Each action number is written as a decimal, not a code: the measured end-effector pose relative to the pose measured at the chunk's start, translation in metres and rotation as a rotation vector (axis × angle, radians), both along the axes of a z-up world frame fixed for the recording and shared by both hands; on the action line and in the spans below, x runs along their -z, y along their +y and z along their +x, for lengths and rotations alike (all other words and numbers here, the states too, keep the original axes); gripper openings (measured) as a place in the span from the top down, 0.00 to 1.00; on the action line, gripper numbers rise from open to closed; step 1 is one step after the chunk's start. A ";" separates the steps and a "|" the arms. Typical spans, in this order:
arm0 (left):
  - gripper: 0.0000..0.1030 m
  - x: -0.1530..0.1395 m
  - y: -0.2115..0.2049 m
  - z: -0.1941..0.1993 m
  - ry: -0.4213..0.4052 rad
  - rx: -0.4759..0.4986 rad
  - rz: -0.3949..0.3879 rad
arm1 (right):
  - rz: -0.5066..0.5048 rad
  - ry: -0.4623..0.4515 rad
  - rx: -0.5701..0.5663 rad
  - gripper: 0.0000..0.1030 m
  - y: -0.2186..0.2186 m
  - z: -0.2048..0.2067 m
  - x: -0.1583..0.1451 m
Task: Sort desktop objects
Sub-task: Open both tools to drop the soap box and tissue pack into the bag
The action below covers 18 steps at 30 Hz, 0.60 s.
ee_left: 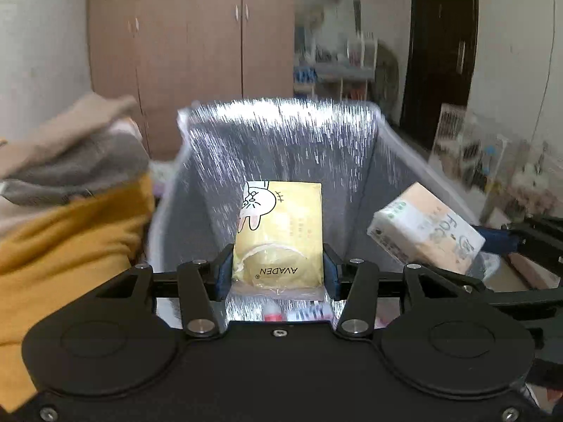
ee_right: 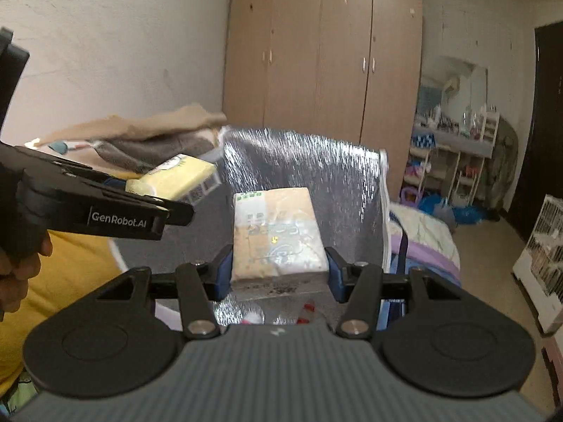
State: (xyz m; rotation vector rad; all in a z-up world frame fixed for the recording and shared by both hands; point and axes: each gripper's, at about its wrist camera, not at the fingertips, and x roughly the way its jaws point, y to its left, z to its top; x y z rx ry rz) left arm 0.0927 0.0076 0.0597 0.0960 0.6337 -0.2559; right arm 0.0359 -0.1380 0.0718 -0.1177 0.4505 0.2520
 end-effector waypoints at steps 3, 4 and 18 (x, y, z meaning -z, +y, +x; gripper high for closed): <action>0.54 0.008 -0.009 0.018 0.054 -0.005 0.076 | -0.017 0.025 0.005 0.45 0.002 0.009 0.006; 0.54 0.010 -0.009 0.026 0.086 -0.004 0.072 | -0.021 0.031 0.004 0.42 0.002 0.012 0.007; 0.00 0.040 0.002 0.047 0.344 0.054 -0.076 | 0.033 -0.096 0.133 0.00 -0.018 -0.001 0.004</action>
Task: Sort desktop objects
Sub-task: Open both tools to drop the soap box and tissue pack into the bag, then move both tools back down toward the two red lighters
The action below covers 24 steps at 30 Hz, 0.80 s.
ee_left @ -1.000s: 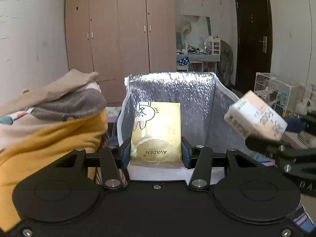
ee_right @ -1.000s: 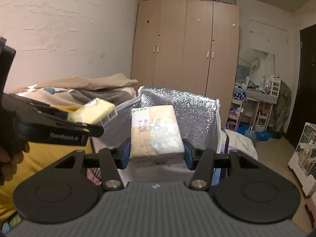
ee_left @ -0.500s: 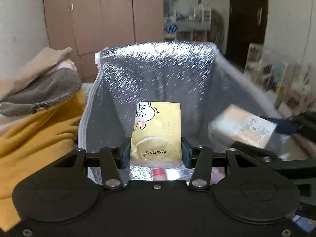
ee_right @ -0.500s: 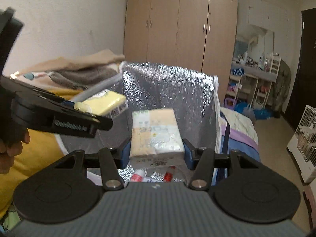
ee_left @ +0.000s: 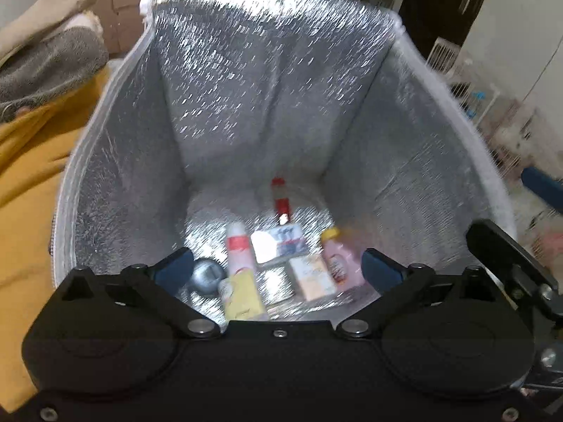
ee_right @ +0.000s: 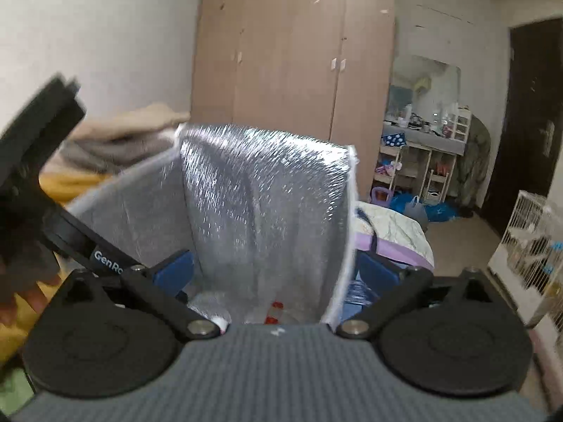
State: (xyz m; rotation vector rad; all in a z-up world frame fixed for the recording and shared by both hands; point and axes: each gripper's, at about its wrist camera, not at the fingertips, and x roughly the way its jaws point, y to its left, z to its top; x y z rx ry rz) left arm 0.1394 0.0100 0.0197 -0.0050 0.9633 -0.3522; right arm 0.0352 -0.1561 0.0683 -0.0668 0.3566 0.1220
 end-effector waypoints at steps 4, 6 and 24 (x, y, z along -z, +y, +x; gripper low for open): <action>0.00 -0.019 0.004 -0.014 -0.089 -0.015 -0.088 | 0.046 -0.052 -0.007 0.00 -0.012 -0.027 -0.007; 0.00 -0.032 0.019 -0.025 -0.154 -0.047 -0.182 | 0.073 -0.075 -0.009 0.00 -0.020 -0.044 -0.007; 0.00 0.126 0.105 -0.169 -0.112 -0.153 -0.235 | 0.167 0.049 -0.102 0.00 -0.062 -0.145 0.116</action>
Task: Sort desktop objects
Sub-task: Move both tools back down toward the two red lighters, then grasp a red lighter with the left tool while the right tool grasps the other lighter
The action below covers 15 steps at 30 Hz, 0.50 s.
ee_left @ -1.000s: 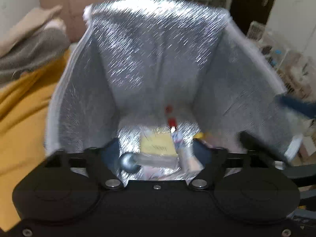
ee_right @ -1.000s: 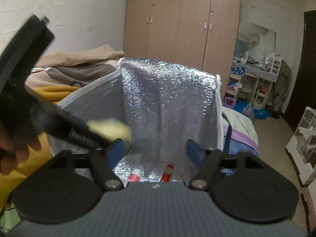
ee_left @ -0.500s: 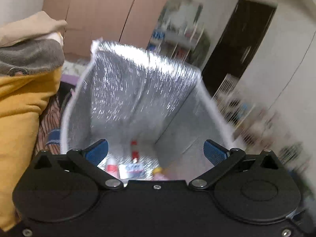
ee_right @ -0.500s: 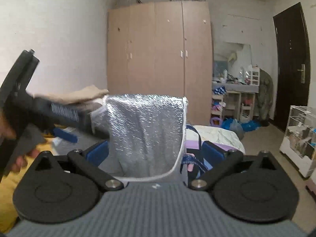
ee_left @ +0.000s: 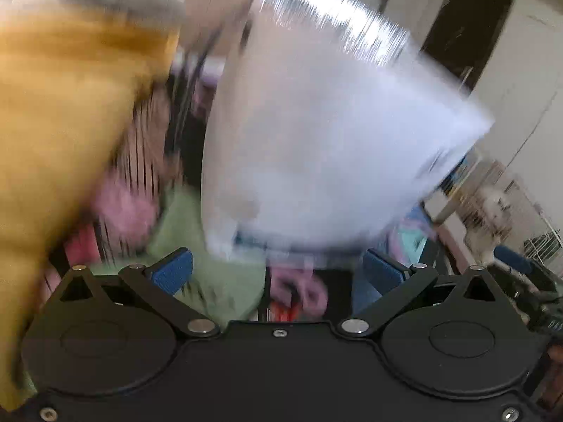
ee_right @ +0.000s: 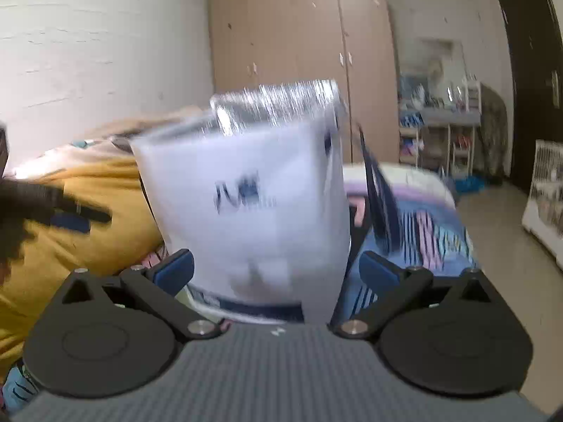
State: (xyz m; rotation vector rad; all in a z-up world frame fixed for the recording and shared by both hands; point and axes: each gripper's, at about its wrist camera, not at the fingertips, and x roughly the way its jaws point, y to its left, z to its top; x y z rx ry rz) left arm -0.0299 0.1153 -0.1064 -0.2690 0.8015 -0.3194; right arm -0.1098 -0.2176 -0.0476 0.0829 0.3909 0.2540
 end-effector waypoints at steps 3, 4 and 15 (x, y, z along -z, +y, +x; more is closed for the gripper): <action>0.01 0.058 -0.004 -0.001 0.167 -0.016 -0.021 | -0.008 0.100 -0.026 0.00 0.011 0.007 0.031; 0.01 0.072 -0.006 0.003 0.220 -0.005 -0.022 | -0.038 0.133 -0.065 0.00 0.019 0.013 0.039; 0.01 0.118 -0.027 0.041 0.356 -0.074 0.007 | -0.284 0.306 -0.248 0.01 0.051 0.032 0.093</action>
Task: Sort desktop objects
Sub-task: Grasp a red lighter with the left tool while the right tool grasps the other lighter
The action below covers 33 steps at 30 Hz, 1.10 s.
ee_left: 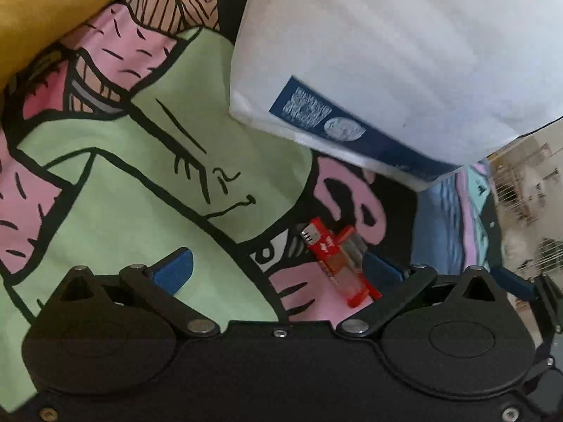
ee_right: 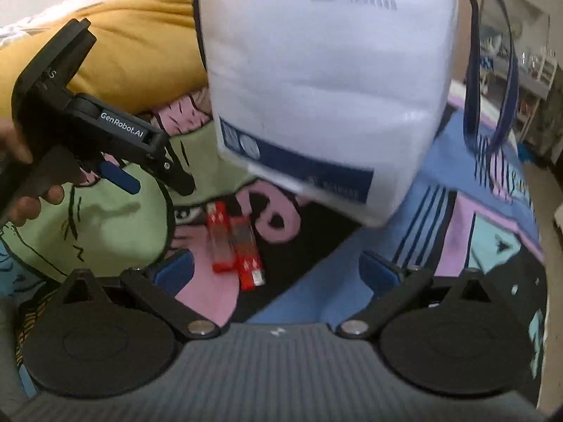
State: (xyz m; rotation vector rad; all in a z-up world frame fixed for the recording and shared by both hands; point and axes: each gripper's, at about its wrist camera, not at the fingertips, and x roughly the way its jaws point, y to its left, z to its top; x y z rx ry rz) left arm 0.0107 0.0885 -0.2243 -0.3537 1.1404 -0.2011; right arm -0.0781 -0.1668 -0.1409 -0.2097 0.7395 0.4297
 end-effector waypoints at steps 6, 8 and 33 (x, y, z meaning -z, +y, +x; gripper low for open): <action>0.01 0.004 -0.014 0.011 0.003 -0.014 -0.013 | -0.017 0.032 -0.029 0.01 0.010 0.009 0.013; 0.01 0.006 -0.016 0.014 0.008 -0.038 -0.011 | -0.020 0.055 -0.038 0.03 0.015 0.016 0.020; 0.14 0.020 -0.050 0.039 0.112 -0.200 0.084 | -0.058 0.167 -0.071 0.76 0.040 0.056 0.055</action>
